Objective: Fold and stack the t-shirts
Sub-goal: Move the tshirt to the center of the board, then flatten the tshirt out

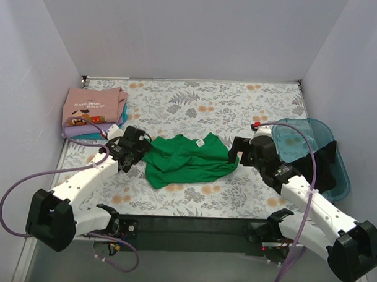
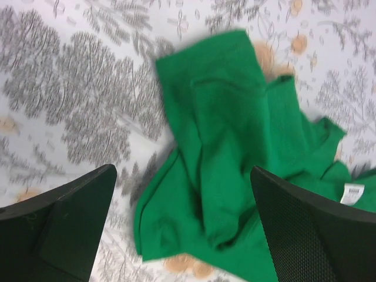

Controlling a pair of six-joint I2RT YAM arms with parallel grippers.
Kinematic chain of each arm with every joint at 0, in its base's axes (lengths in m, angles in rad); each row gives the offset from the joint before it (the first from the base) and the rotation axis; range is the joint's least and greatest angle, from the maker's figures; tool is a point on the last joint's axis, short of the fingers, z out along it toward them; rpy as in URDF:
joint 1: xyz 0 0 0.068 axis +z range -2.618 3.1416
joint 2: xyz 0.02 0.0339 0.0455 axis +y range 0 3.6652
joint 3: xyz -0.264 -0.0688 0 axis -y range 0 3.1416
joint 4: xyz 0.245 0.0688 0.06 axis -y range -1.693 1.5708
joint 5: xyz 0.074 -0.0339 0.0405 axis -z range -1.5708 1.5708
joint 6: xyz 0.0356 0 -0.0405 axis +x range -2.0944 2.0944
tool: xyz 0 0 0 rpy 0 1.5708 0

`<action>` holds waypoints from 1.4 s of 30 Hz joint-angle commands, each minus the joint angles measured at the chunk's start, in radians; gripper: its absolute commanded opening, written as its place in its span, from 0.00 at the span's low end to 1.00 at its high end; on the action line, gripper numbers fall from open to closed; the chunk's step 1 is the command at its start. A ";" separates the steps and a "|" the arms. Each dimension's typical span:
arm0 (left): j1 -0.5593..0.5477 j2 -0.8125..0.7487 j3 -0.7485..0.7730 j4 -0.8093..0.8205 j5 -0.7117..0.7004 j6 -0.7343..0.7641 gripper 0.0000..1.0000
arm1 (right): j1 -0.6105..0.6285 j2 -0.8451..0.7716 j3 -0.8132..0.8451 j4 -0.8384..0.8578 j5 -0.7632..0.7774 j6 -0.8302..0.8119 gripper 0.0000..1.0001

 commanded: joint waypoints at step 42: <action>0.179 -0.061 0.126 0.210 0.214 0.272 0.00 | 0.027 0.345 0.344 0.046 -0.123 -0.011 0.01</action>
